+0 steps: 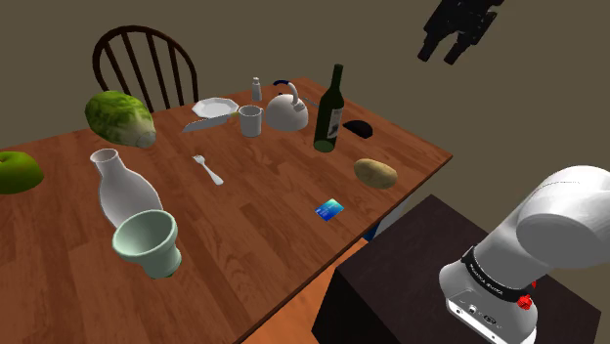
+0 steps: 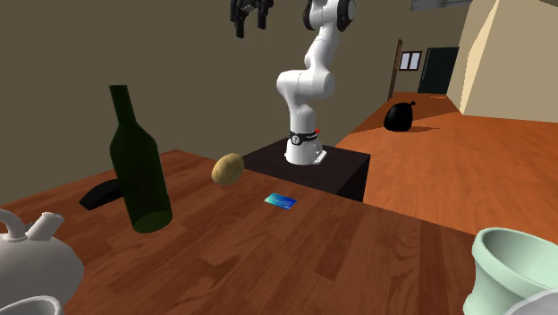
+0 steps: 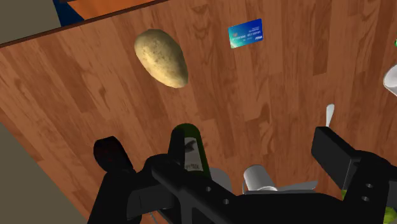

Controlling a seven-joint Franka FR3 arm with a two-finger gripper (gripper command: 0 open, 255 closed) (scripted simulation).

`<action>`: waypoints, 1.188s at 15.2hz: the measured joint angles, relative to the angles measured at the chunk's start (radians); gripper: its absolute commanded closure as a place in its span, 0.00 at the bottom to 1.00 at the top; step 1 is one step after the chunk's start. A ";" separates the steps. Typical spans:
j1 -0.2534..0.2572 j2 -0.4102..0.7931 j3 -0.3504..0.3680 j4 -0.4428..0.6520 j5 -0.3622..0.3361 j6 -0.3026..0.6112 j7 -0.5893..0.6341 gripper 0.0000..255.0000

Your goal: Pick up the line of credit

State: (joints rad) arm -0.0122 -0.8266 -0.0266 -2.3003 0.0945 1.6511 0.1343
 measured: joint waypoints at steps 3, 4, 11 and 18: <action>-0.014 -0.010 0.031 -0.044 0.008 0.035 0.055 0.00; -0.024 -0.015 0.050 -0.067 0.013 0.052 0.094 0.00; -0.092 -0.021 0.231 -0.276 0.071 0.247 0.414 0.00; -0.167 0.090 0.430 -0.391 0.131 0.449 0.748 0.00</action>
State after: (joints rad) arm -0.1791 -0.7367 0.4031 -2.6911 0.2257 2.1002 0.8828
